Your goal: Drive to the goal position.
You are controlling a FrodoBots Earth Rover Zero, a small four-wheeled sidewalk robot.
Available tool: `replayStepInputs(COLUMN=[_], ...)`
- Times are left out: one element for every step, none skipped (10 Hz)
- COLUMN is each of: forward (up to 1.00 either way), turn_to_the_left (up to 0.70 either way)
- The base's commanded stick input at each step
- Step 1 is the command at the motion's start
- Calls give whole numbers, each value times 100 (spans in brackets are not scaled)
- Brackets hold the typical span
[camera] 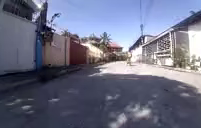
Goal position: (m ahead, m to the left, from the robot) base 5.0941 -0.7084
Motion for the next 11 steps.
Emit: replayStepInputs(forward=[70,70,70,70,70,70,70,70,70,70,70], turn_to_the_left=[0,0,0,0,0,0,0,0,0,0,0])
